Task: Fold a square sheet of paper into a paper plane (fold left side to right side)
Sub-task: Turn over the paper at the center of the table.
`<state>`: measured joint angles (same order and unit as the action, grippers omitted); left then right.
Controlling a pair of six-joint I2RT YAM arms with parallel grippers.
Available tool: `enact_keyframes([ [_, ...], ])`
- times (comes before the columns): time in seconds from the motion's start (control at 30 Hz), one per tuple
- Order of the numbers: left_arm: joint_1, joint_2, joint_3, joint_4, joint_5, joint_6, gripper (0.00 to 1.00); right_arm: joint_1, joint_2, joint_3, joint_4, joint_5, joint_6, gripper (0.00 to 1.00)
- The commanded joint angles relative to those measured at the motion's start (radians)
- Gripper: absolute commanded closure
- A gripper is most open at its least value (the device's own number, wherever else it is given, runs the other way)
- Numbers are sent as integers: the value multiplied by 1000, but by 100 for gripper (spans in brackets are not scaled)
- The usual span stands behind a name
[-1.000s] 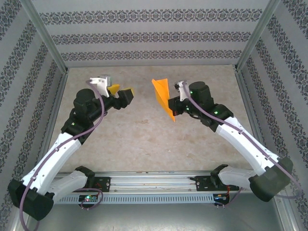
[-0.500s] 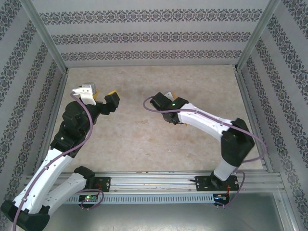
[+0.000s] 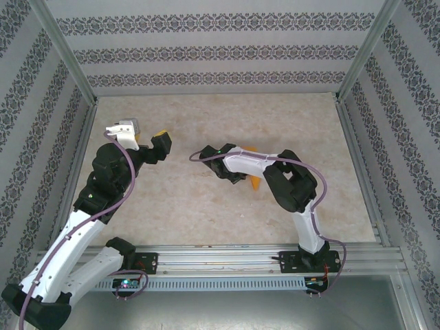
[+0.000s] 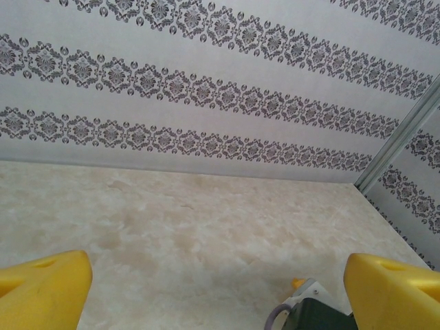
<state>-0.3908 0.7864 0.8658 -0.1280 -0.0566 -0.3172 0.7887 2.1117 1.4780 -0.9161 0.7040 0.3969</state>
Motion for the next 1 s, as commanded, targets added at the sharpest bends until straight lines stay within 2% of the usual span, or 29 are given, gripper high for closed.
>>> enact_keyframes([
  [0.0,6,-3,-4,-15,-3,13,6,11,32,23,-29,-59,46,96],
  [0.13,4,3,-6,-11,-3,10,6,9,23,9,-3,-104,49,86],
  [0.2,4,9,-6,-11,1,9,5,7,3,-1,13,-136,54,74],
  [0.33,5,21,-2,-14,22,7,5,-3,-69,-30,47,-197,66,59],
  [0.47,4,36,-20,9,42,-23,5,-29,-187,-87,111,-295,79,38],
  [0.67,5,134,-16,23,134,-86,8,-95,-395,-203,232,-465,82,15],
  [0.8,4,258,0,49,238,-146,13,-145,-512,-266,287,-557,59,3],
  [0.97,-5,445,18,119,393,-248,23,-242,-648,-401,416,-676,77,2],
])
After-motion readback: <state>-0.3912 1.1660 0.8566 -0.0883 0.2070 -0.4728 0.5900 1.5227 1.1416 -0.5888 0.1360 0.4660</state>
